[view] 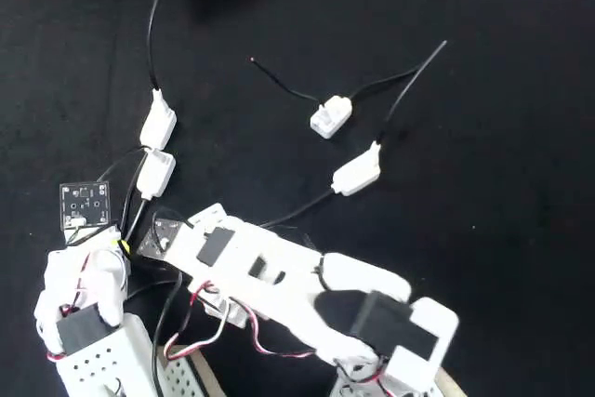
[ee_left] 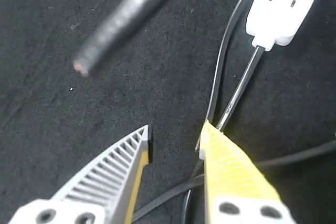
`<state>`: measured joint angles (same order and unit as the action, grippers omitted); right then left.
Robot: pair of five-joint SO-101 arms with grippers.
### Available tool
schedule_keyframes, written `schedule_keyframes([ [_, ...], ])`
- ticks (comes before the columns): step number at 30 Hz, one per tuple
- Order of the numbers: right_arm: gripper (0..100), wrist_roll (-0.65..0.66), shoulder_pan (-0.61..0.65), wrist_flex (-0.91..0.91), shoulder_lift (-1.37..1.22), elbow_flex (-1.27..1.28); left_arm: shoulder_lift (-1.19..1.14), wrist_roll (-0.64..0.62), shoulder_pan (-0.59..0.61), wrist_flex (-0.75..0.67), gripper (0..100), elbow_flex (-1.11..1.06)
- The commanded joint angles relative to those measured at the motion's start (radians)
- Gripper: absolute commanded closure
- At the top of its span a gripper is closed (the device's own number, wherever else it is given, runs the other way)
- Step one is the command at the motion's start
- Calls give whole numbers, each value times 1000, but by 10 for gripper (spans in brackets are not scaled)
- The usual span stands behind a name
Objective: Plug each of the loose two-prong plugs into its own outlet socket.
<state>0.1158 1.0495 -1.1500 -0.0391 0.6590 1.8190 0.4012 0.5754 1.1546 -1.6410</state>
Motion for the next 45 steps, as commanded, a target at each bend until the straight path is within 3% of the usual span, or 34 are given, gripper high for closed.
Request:
schedule_keyframes([
  [1,869,-5,6,8,-42,-48,5,6,2,-20,838,5],
  [5,977,-3,2,-15,-28,-64,5,6,2,-23,838,-4],
  [13,987,31,-20,-75,87,-51,5,6,2,-23,838,-5],
  [19,987,195,-278,-71,286,-1,5,6,2,-23,838,-5],
  [22,987,299,-348,-66,297,-2,5,6,2,-23,838,-7],
  [26,987,299,-423,-15,305,-7,5,6,2,-23,838,-7],
  [29,987,230,-486,64,295,-8,5,6,2,-23,838,-7],
  [36,987,157,-491,144,111,-59,5,6,2,-23,838,-7],
  [45,983,164,-420,-152,-232,-328,5,6,2,-23,838,-8],
])
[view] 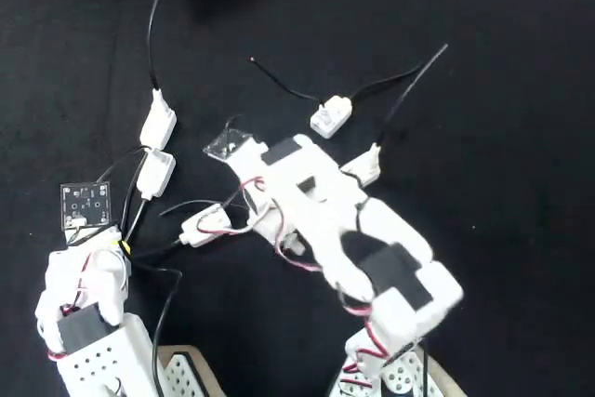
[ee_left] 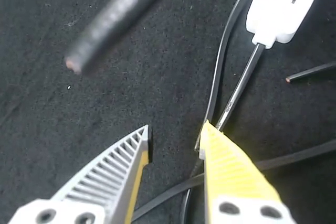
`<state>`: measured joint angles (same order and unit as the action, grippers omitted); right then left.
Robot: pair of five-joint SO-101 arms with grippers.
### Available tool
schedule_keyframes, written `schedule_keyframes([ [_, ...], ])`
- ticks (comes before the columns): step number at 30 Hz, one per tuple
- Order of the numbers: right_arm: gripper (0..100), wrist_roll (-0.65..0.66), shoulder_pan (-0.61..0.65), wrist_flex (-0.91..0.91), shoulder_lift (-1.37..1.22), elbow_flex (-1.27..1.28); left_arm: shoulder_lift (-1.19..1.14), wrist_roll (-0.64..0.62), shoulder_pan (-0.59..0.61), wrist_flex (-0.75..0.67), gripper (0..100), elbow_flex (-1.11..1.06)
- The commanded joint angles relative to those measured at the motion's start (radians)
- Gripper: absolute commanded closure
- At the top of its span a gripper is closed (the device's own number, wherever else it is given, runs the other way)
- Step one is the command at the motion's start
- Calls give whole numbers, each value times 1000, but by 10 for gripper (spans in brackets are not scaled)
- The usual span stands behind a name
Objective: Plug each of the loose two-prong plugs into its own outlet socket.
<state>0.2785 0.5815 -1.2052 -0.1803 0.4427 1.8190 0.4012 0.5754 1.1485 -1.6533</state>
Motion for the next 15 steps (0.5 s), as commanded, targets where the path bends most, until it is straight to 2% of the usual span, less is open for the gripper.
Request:
schedule_keyframes([
  [1,983,2,60,-106,-113,-120,5,6,2,-17,838,4],
  [4,962,-6,84,-155,-160,-160,5,6,1,-17,838,4],
  [8,838,-3,68,-209,-174,-200,5,6,-33,-14,838,2],
  [12,869,14,44,-235,-159,-216,5,8,-44,-12,838,2],
  [15,881,74,44,-261,-145,-216,5,8,-42,-11,838,2],
])
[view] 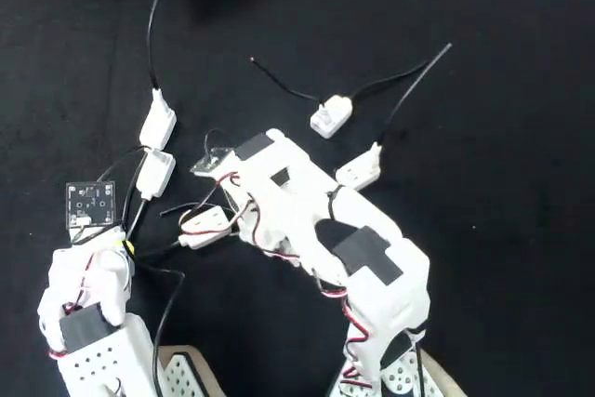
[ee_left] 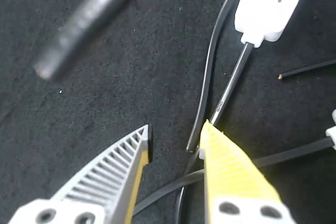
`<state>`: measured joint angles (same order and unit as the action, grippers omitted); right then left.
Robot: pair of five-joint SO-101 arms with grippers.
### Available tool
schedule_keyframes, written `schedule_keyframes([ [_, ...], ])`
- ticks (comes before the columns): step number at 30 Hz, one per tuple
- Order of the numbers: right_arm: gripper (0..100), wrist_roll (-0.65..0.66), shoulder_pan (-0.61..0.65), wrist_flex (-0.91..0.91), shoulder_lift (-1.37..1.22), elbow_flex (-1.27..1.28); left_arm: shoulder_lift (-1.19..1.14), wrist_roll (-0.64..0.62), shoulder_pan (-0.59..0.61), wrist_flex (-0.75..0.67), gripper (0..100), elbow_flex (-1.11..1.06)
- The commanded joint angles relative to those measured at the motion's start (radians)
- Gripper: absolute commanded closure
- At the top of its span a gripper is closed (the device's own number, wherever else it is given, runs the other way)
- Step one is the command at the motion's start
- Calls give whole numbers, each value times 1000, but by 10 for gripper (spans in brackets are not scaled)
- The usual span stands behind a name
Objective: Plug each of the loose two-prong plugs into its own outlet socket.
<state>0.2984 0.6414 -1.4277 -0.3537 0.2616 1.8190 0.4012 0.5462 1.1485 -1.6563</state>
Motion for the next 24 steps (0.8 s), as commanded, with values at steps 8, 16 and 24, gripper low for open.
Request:
schedule_keyframes([
  [8,881,41,-17,-48,31,-88,5,8,-10,-11,838,5],
  [16,882,18,-14,-49,25,-119,5,11,-8,-9,838,5],
  [24,949,18,-12,-49,25,-117,5,55,-8,-8,838,-2],
])
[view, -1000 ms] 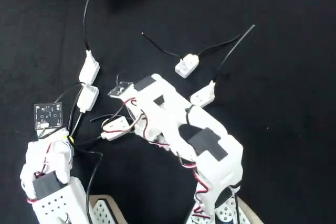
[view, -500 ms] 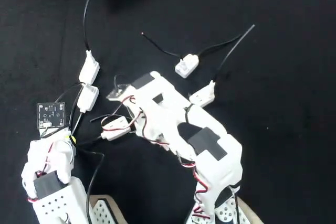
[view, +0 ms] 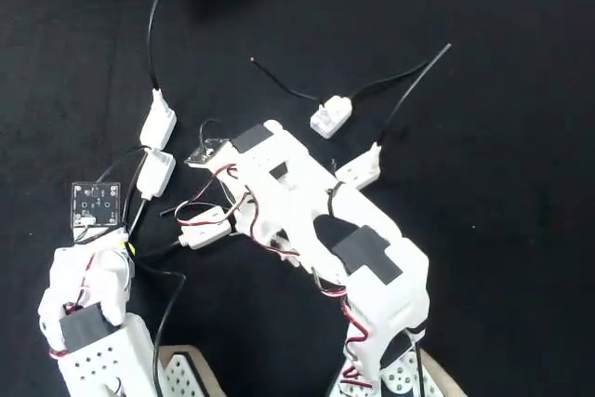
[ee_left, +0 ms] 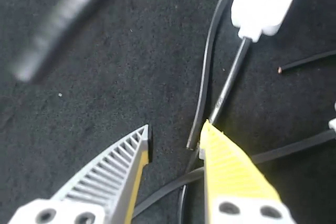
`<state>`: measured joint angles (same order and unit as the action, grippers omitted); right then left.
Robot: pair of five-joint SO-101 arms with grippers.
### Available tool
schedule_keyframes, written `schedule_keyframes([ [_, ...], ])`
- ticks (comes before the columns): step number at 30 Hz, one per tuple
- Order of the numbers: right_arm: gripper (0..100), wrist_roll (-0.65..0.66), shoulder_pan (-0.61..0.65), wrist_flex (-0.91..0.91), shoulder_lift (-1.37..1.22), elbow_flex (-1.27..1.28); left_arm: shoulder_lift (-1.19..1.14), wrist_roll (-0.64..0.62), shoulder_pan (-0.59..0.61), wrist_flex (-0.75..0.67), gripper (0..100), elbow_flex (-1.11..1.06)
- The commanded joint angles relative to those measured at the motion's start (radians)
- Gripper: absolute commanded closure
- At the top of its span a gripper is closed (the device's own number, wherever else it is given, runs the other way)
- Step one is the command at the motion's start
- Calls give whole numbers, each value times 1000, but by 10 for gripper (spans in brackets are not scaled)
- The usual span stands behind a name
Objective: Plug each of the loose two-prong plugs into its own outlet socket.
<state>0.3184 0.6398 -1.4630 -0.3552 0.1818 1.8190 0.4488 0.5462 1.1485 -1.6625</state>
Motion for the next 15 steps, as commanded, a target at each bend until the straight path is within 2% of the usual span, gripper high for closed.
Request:
schedule_keyframes([
  [1,949,-2,-12,-14,27,-38,5,8,-8,-8,838,4],
  [15,949,-11,-8,-14,-8,5,5,8,-8,-9,838,2],
])
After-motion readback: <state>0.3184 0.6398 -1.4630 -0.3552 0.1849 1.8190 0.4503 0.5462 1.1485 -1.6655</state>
